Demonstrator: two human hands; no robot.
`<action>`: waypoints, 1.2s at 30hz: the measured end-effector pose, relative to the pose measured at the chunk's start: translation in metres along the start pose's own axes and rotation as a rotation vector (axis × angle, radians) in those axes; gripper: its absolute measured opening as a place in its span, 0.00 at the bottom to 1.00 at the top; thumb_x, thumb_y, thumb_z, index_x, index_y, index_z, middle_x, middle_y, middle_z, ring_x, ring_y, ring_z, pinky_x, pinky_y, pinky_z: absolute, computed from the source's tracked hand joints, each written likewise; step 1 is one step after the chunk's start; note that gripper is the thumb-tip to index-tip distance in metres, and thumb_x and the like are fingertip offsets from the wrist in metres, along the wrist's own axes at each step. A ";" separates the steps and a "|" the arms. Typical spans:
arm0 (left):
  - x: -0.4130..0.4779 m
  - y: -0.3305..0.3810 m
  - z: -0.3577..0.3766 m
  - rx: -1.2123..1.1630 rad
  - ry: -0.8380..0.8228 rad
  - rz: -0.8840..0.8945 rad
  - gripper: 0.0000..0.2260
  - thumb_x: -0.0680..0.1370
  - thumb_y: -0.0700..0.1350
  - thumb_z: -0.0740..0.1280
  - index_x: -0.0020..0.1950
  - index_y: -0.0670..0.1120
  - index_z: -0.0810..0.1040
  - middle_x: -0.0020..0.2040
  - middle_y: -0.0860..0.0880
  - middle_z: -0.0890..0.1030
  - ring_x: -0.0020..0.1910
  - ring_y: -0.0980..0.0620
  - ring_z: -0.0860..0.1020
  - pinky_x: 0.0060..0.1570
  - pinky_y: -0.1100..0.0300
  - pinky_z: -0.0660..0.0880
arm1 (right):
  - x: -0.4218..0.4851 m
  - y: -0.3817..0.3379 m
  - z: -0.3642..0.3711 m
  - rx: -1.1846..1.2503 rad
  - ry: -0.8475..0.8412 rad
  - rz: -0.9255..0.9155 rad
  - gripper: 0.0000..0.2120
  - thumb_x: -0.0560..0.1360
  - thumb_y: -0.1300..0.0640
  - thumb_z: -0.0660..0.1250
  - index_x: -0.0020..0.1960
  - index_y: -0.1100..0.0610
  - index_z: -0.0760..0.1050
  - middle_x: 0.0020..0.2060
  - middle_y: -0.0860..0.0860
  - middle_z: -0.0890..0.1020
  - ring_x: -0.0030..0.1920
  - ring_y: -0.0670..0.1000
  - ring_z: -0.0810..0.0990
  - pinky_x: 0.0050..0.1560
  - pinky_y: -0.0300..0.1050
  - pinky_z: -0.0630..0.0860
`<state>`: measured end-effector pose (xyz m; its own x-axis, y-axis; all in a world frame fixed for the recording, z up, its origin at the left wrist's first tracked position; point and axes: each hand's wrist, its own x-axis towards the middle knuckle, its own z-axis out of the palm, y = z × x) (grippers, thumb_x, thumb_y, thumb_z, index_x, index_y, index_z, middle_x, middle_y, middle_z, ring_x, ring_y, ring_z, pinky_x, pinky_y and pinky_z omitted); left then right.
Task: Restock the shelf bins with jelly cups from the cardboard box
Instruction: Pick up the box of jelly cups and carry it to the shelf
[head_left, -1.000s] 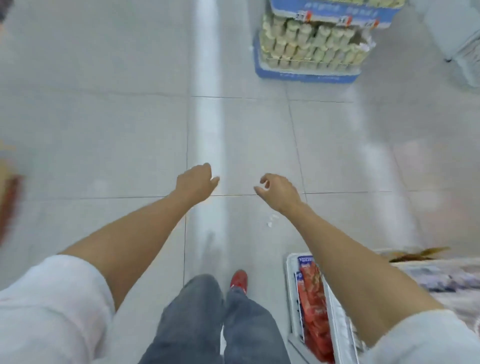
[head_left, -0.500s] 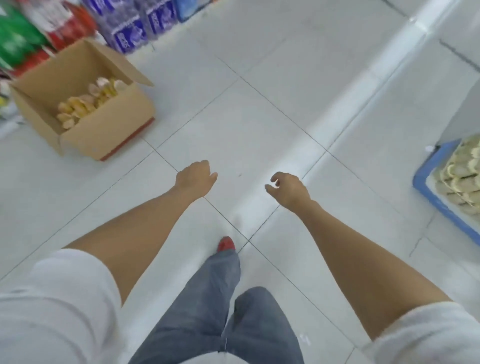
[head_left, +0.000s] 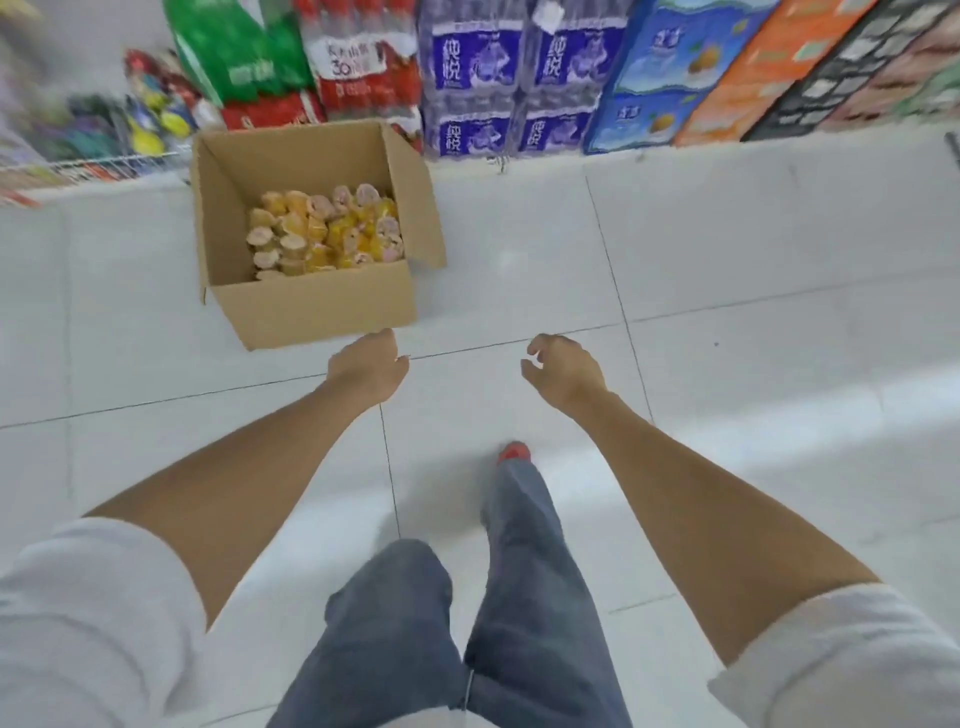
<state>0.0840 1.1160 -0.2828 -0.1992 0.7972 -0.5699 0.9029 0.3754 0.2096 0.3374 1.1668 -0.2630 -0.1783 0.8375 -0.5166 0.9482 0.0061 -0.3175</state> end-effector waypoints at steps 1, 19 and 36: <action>0.017 0.003 -0.012 -0.027 0.003 -0.033 0.14 0.81 0.52 0.56 0.59 0.45 0.71 0.57 0.45 0.77 0.55 0.43 0.76 0.53 0.50 0.73 | 0.029 -0.008 -0.015 -0.045 -0.013 -0.045 0.15 0.78 0.51 0.62 0.62 0.55 0.75 0.57 0.53 0.79 0.56 0.55 0.77 0.55 0.47 0.74; 0.257 -0.104 -0.094 -0.590 0.004 -0.784 0.14 0.80 0.51 0.57 0.61 0.45 0.72 0.61 0.47 0.74 0.55 0.45 0.77 0.50 0.53 0.73 | 0.460 -0.283 -0.036 -0.542 -0.361 -0.623 0.11 0.76 0.59 0.60 0.35 0.54 0.64 0.35 0.51 0.72 0.41 0.57 0.74 0.36 0.45 0.65; 0.434 -0.177 0.028 -1.360 0.015 -1.622 0.29 0.80 0.54 0.62 0.73 0.38 0.59 0.65 0.40 0.74 0.62 0.40 0.75 0.59 0.51 0.74 | 0.753 -0.433 0.147 -0.762 -0.390 -0.655 0.24 0.73 0.54 0.72 0.62 0.66 0.70 0.59 0.66 0.77 0.59 0.66 0.76 0.54 0.56 0.74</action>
<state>-0.1511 1.3822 -0.5895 -0.3365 -0.5129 -0.7897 -0.8098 0.5857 -0.0353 -0.2457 1.7147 -0.6314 -0.6543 0.3167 -0.6867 0.5279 0.8415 -0.1149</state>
